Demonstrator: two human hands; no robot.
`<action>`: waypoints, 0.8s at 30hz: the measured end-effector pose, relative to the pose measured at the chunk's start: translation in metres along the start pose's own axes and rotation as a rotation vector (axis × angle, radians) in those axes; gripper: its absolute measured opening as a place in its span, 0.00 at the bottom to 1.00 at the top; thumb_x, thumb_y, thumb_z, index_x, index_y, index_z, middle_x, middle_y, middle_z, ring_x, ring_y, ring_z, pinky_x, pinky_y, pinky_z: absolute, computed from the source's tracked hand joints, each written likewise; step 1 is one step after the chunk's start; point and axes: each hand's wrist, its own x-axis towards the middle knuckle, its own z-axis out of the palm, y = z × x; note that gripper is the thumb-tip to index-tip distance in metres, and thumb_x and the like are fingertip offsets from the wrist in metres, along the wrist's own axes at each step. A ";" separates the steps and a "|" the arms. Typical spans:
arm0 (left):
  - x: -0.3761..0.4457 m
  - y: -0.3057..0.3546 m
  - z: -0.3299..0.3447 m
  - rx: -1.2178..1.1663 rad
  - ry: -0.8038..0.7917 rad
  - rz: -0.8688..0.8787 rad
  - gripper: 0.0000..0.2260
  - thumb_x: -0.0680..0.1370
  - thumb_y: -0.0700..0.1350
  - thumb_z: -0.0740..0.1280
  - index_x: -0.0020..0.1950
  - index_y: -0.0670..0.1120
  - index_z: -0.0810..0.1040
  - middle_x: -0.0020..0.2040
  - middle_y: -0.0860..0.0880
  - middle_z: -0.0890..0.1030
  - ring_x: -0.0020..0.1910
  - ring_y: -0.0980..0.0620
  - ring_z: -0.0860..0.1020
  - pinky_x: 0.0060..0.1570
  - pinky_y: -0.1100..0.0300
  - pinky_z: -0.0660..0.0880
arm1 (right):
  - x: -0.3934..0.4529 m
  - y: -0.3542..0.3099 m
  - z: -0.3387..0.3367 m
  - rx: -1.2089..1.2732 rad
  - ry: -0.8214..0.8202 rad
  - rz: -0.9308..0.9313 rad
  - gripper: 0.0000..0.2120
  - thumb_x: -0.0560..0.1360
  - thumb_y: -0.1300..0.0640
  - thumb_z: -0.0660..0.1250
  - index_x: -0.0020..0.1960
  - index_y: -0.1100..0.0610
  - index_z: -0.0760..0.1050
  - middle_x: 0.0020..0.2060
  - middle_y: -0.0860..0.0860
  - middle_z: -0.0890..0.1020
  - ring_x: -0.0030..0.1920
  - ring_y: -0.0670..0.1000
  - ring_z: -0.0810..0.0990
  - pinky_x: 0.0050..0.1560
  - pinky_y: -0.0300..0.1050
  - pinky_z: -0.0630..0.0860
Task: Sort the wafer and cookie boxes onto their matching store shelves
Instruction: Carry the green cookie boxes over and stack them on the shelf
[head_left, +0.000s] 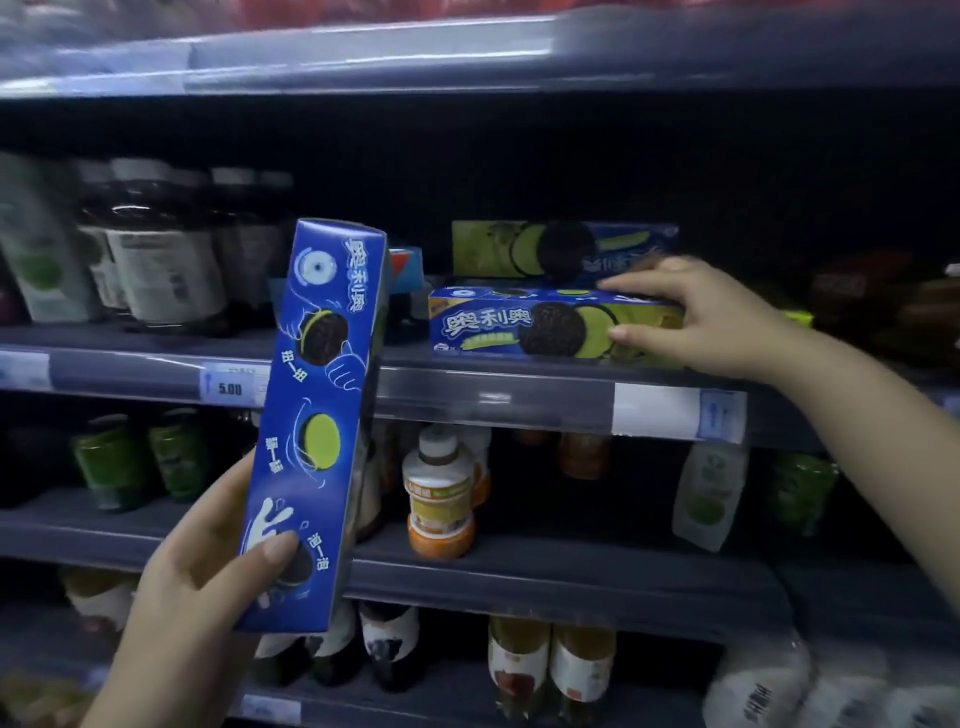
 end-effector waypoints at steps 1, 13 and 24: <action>0.002 0.001 0.001 0.003 -0.010 0.000 0.28 0.64 0.41 0.71 0.65 0.53 0.77 0.54 0.35 0.81 0.45 0.41 0.76 0.45 0.49 0.76 | 0.000 0.000 0.001 0.011 -0.006 0.017 0.26 0.74 0.47 0.69 0.71 0.50 0.71 0.61 0.53 0.75 0.65 0.54 0.70 0.62 0.45 0.65; 0.040 0.024 0.078 -0.390 -0.469 -0.219 0.24 0.56 0.54 0.80 0.49 0.46 0.85 0.49 0.42 0.85 0.46 0.47 0.84 0.40 0.58 0.80 | -0.026 -0.087 0.007 0.885 0.267 0.000 0.41 0.63 0.45 0.76 0.70 0.48 0.60 0.64 0.49 0.76 0.61 0.44 0.78 0.58 0.42 0.77; 0.083 0.037 0.096 -0.162 -0.566 -0.181 0.21 0.56 0.50 0.80 0.48 0.48 0.87 0.51 0.44 0.85 0.47 0.47 0.84 0.43 0.58 0.81 | -0.032 -0.049 -0.010 1.234 0.329 0.233 0.31 0.64 0.55 0.74 0.65 0.60 0.70 0.52 0.56 0.81 0.48 0.52 0.83 0.43 0.50 0.82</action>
